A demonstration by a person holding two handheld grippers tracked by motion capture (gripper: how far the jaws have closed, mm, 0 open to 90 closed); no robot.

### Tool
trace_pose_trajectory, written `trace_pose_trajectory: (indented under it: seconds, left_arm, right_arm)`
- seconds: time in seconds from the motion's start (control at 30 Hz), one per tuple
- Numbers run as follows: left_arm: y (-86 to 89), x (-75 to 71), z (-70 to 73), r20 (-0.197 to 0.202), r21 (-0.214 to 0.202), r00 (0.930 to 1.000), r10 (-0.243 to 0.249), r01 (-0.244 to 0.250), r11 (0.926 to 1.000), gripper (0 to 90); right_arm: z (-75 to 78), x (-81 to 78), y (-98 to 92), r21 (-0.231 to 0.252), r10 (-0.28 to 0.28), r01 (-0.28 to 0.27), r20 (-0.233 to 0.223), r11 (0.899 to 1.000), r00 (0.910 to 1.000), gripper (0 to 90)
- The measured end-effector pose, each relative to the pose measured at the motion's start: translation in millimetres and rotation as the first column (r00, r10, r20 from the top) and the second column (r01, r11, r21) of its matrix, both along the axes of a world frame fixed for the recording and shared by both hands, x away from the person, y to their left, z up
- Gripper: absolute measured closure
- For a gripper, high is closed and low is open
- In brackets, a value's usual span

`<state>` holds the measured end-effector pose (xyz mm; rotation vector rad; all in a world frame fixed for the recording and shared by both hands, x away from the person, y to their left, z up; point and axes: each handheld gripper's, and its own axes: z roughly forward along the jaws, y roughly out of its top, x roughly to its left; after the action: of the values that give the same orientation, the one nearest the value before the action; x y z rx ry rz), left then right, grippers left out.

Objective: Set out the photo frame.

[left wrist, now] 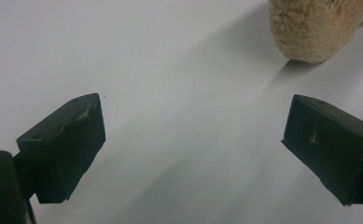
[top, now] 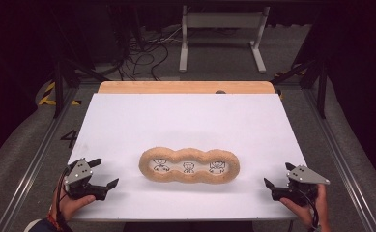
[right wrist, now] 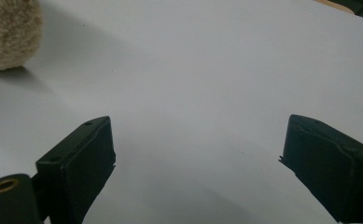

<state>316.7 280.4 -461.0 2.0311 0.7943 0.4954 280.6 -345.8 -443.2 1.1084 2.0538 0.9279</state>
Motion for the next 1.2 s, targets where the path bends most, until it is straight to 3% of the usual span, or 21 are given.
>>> trace_pose_trajectory:
  seconds: [0.13, 0.43, 0.57, 0.87, 1.2]
  left_arm:
    - [4.7, -0.2, -0.7, -0.002, -0.026, 1.0000, 0.007, -0.007, 0.9996, 6.0]
    - [8.7, -3.4, -1.1, -0.015, -0.040, 0.9999, -0.002, 0.001, 0.9992, 6.0]
    - [9.9, -6.2, 0.6, -0.019, -0.064, 0.9998, -0.005, 0.004, 0.9980, 5.9]
    - [5.0, -7.2, -1.5, -0.031, -0.046, 0.9991, -0.030, 0.028, 0.9986, 5.9]
    - [3.5, -5.8, -2.1, -0.035, -0.052, 0.9988, -0.033, 0.032, 0.9982, 5.8]
  right_arm:
    - [-1.9, -1.8, -8.0, 0.056, -0.011, 0.010, 0.009, 0.998, 0.9999, 8.8]
    - [-5.3, -3.1, -16.9, 0.101, -0.035, 0.033, 0.015, 0.994, 0.9993, 8.5]
    - [-5.6, -3.7, -19.0, 0.095, -0.042, 0.041, 0.014, 0.995, 0.9990, 8.4]
    - [-4.9, -4.3, -18.7, 0.095, -0.044, 0.042, 0.015, 0.995, 0.9989, 8.6]
    - [-4.3, -6.0, -16.5, 0.081, -0.044, 0.043, 0.018, 0.996, 0.9989, 8.5]
